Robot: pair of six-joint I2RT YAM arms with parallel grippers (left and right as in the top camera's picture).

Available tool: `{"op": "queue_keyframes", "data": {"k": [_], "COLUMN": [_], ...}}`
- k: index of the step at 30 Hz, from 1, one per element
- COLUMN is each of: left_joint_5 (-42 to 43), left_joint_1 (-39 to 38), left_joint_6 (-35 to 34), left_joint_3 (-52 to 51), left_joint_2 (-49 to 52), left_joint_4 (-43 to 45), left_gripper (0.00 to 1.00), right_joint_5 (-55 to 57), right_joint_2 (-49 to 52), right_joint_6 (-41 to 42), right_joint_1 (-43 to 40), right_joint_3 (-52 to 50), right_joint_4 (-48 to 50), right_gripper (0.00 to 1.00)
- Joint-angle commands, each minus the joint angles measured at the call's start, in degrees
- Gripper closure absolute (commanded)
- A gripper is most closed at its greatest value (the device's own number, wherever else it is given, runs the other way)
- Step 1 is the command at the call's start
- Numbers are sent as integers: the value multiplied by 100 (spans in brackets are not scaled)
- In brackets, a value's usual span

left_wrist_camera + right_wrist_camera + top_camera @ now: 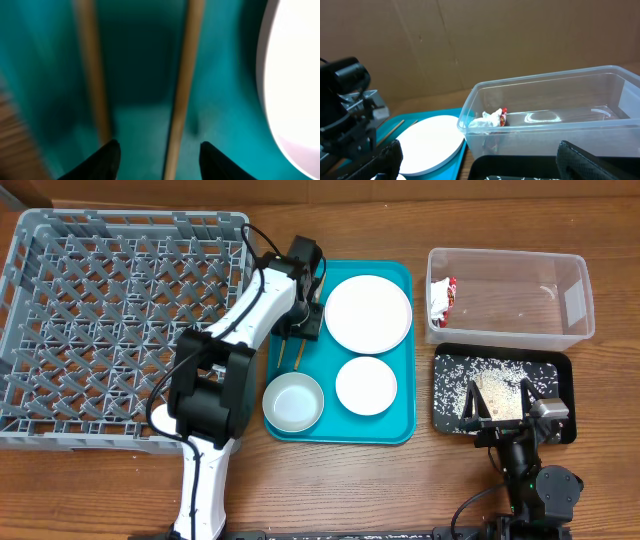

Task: Sort waste into correct bins and load items into the dishwasher
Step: 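Carry the chopstick left and drop it into the grey rack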

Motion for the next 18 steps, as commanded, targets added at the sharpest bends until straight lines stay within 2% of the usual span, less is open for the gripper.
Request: {"op": "queue_keyframes", "data": {"k": [1, 2, 5, 6, 8, 12, 14, 18], "left_joint_5": [282, 225, -142, -319, -426, -433, -387, -37], "left_joint_1": [-114, -125, -125, -125, -111, -48, 37, 208], "left_joint_6": [584, 579, 302, 114, -33, -289, -529, -535], "left_joint_3": [-55, -55, -55, -55, -55, 37, 286, 1005], "left_joint_2": [203, 223, 229, 229, 229, 205, 179, 61], "left_joint_4": [15, 13, 11, 11, -4, -177, -479, -1172], "left_gripper": [53, 55, 68, 80, 95, 96, 96, 96], "right_joint_5": [26, 24, 26, 26, 26, 26, 26, 24], "right_joint_2": [-63, -63, -63, -63, -63, -63, -63, -63], "right_joint_6": [-44, -44, -44, -44, -44, -44, -44, -44], "right_joint_1": [-22, -22, -22, -22, -22, -22, -22, -22], "right_joint_3": [-59, -59, -59, -59, -59, -59, -59, -59], "right_joint_4": [44, 44, 44, 44, 44, 44, 44, 44], "right_gripper": [0, 0, 0, 0, 0, 0, 0, 0]}}
